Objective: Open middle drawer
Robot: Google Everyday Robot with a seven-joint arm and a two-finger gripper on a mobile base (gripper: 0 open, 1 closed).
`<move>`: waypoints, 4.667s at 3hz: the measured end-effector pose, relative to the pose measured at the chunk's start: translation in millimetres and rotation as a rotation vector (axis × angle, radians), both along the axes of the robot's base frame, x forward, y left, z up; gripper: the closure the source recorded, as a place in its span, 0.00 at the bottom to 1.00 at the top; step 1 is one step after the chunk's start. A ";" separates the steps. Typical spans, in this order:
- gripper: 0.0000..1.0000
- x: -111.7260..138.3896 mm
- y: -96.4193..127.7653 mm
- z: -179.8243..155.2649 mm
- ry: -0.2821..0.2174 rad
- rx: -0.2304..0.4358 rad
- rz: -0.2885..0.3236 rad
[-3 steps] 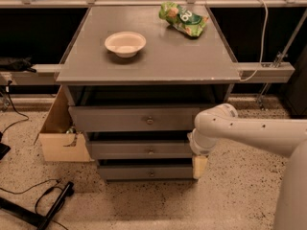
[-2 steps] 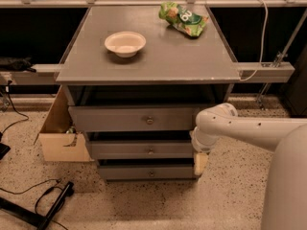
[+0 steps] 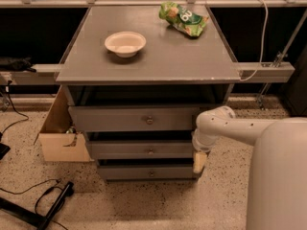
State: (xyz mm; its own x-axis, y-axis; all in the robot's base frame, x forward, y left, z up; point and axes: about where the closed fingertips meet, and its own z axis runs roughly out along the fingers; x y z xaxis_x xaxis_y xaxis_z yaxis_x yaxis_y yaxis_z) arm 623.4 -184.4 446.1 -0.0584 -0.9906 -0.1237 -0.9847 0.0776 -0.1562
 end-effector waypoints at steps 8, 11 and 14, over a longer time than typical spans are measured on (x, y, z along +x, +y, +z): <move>0.97 -32.7 -31.3 1.2 0.055 -0.039 -0.079; 0.28 -28.8 -31.5 30.8 -0.010 -0.012 -0.068; 0.00 -16.7 -29.0 -22.2 0.034 -0.018 -0.077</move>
Offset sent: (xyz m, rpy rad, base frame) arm 0.0086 0.0037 -0.0302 0.0058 0.0316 -0.0220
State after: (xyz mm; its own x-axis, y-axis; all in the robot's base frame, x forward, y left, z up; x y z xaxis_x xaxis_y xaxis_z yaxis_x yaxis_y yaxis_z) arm 606.7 -213.4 424.0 -0.1388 -0.9850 -0.1025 -0.9806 0.1512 -0.1249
